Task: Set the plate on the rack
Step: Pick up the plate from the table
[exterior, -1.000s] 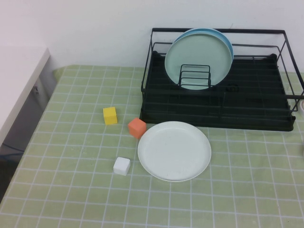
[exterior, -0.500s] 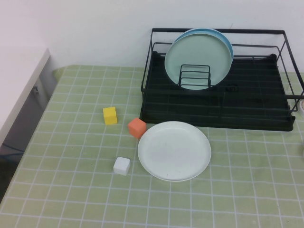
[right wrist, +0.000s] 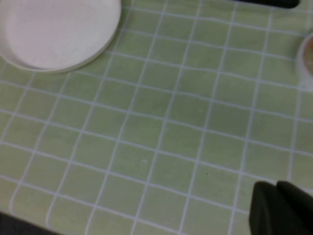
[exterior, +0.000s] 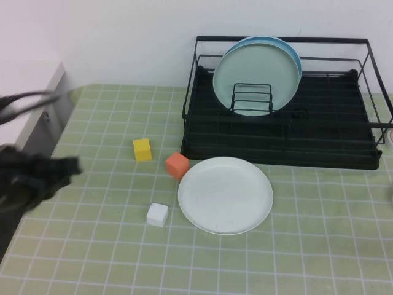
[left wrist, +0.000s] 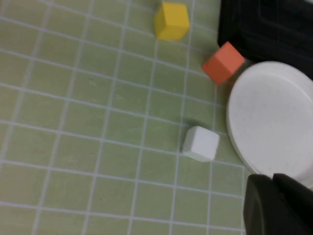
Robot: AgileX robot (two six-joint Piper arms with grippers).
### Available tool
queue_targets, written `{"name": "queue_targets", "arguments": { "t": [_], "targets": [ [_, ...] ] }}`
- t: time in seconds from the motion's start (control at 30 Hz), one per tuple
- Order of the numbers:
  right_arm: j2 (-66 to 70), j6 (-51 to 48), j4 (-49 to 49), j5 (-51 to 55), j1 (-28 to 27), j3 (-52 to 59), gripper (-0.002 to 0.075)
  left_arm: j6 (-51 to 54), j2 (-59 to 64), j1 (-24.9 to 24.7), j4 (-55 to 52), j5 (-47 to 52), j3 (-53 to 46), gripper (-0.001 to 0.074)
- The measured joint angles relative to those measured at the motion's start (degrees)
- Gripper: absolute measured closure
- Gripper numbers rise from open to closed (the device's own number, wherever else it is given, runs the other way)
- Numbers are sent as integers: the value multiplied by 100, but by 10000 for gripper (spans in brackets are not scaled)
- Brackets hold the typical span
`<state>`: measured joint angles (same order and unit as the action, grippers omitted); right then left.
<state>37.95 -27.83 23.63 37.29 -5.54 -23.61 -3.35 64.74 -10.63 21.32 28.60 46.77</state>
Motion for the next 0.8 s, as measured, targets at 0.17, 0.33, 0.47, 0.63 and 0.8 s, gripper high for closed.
{"name": "queue_targets", "arguments": {
  "t": [0.17,0.33,0.47,0.63,0.8],
  "targets": [
    [260,-126,215,75,0,0,727,651,1282,-259,336,161,857,736],
    [366,-220,269,88,0,0,727,1120,2494,-646,398,173,1574,736],
    [366,-282,269,88,0,0,727,1120,3335,-806,482,515,2259,736],
    [366,-318,446,-92,0,96,727,1023,4084,-831,719,954,2787,736],
    [545,-465,903,-139,0,114,727,962,4447,-831,955,1071,2984,736]
  ]
}}
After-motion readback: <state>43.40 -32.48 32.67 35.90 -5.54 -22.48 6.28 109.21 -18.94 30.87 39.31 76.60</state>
